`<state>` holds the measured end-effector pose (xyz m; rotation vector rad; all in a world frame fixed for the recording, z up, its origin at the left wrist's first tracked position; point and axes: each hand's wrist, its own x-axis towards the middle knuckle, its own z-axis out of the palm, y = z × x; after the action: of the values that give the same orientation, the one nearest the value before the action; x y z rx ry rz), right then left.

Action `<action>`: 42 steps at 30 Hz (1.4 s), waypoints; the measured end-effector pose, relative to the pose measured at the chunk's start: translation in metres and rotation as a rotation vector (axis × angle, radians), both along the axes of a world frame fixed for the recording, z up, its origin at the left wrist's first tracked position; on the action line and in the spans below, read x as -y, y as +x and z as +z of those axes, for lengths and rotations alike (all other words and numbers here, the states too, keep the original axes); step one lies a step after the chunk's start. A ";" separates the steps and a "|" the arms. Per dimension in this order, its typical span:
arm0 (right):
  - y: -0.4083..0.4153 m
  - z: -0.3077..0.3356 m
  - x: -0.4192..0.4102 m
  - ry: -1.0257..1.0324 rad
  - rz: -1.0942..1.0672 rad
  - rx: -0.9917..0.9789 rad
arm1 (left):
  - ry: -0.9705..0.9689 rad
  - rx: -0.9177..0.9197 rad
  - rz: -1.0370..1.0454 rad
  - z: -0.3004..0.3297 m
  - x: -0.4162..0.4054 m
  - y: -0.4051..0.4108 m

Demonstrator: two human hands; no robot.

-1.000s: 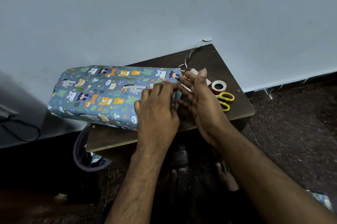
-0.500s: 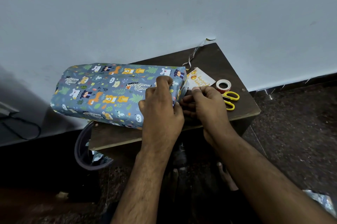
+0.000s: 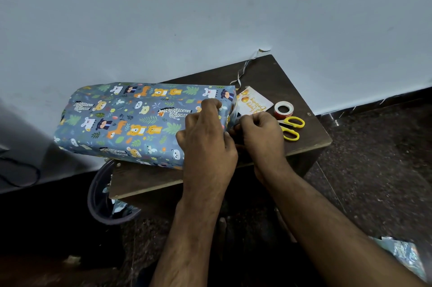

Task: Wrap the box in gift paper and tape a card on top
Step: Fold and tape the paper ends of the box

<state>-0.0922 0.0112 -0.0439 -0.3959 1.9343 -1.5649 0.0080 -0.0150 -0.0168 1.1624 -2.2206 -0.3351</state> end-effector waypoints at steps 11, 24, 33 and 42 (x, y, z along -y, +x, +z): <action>0.008 0.003 0.004 0.063 -0.014 -0.171 | -0.018 -0.001 0.006 0.000 -0.002 0.000; 0.015 0.003 0.005 -0.076 -0.003 -0.110 | -0.020 -0.011 -0.007 0.000 0.000 0.002; 0.014 0.000 0.006 -0.102 -0.019 -0.062 | -0.005 -0.011 -0.002 0.000 0.000 0.002; 0.007 0.002 0.001 -0.120 -0.050 0.159 | -0.027 -0.002 -0.008 -0.002 0.000 0.003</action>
<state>-0.0850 0.0103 -0.0423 -0.2660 1.7475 -1.6969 0.0105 -0.0151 -0.0183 1.1386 -2.2217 -0.3089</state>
